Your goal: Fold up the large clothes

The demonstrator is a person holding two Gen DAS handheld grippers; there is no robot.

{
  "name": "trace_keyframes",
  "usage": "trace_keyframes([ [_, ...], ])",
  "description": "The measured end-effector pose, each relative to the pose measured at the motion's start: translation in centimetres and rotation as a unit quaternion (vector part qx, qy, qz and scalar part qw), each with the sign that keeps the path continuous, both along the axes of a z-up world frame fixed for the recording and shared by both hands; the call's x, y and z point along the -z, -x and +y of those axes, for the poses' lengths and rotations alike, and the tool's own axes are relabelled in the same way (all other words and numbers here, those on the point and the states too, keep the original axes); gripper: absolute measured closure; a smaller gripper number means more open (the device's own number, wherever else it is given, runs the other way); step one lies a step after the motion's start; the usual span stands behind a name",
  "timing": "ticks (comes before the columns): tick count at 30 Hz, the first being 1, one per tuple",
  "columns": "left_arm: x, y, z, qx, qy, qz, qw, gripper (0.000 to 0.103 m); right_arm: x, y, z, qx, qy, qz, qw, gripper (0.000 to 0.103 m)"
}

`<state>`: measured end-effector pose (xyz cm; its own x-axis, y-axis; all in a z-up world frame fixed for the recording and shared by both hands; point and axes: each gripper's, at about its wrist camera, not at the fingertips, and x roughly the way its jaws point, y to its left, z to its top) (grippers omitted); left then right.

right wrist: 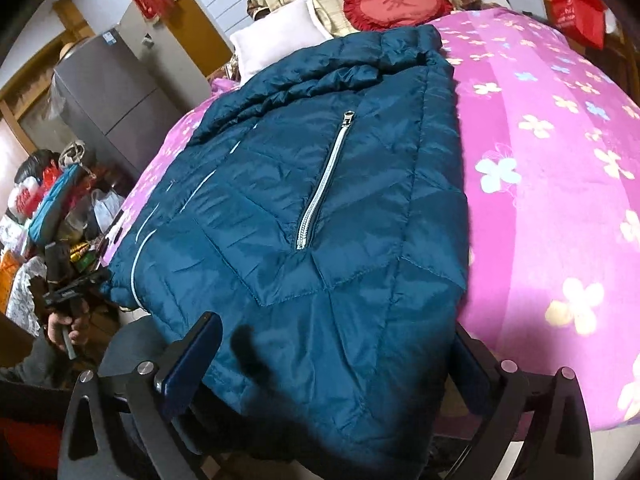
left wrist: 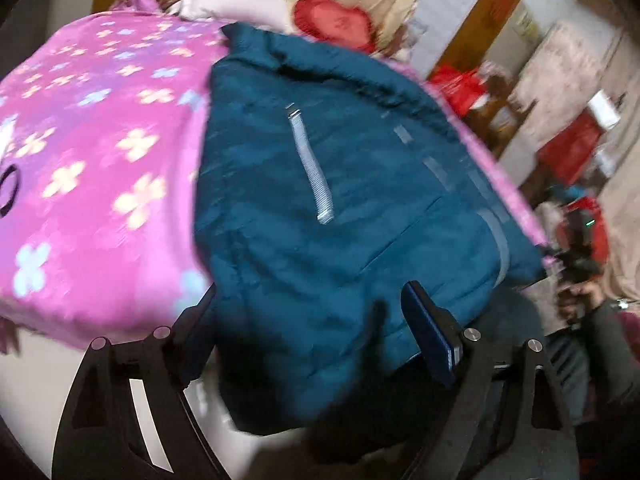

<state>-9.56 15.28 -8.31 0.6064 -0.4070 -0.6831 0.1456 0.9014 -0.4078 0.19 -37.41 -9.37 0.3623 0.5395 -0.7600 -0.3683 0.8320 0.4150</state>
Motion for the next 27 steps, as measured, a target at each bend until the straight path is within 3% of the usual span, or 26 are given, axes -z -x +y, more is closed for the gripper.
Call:
trace_keyframes([
  [7, 0.6, -2.8, 1.3, 0.019, 0.054, 0.026, 0.998, 0.017, 0.0, 0.3, -0.6, -0.011, -0.023, 0.004, 1.0, 0.0],
  [14, 0.4, -5.2, -0.7, 0.018, 0.047, 0.027, 0.9984, 0.018, 0.0, -0.8, -0.4, -0.005, -0.035, 0.004, 0.999, 0.0],
  [15, 0.2, -5.1, -0.8, 0.014, 0.045, 0.02, 0.9987, 0.03, 0.0, -0.9, -0.2, -0.004, -0.033, 0.004, 0.999, 0.0],
  [16, 0.0, -4.7, -0.7, 0.009, 0.036, 0.013, 0.9992, 0.05, 0.0, -1.0, 0.0, -0.005, -0.029, 0.003, 1.0, 0.0],
  [17, -0.1, -4.4, -0.6, 0.0, 0.017, 0.01, 0.9998, 0.059, -0.1, -0.9, 0.2, -0.01, -0.026, 0.003, 1.0, 0.001],
  [18, -0.1, -4.1, -0.3, -0.006, 0.008, 0.009, 0.9999, 0.077, -0.1, -0.8, 0.3, -0.018, -0.025, 0.004, 1.0, 0.008],
  [19, 0.1, -3.7, 0.3, -0.014, 0.003, 0.009, 0.9999, 0.083, -0.1, -0.6, 0.2, -0.024, -0.026, 0.005, 0.999, 0.014],
  [24, 1.3, -3.5, 1.1, -0.013, 0.005, 0.019, 0.9997, 0.08, 0.1, -0.2, -1.3, -0.019, -0.037, 0.009, 0.999, 0.041],
  [26, 1.4, -3.7, 0.6, -0.004, 0.008, 0.016, 0.9998, 0.067, 0.1, -0.4, -1.4, -0.016, -0.042, 0.009, 0.999, 0.043],
  [27, 1.3, -3.8, 0.3, 0.003, 0.014, 0.015, 0.9998, 0.053, 0.1, -0.5, -1.1, -0.017, -0.037, 0.006, 0.999, 0.043],
])
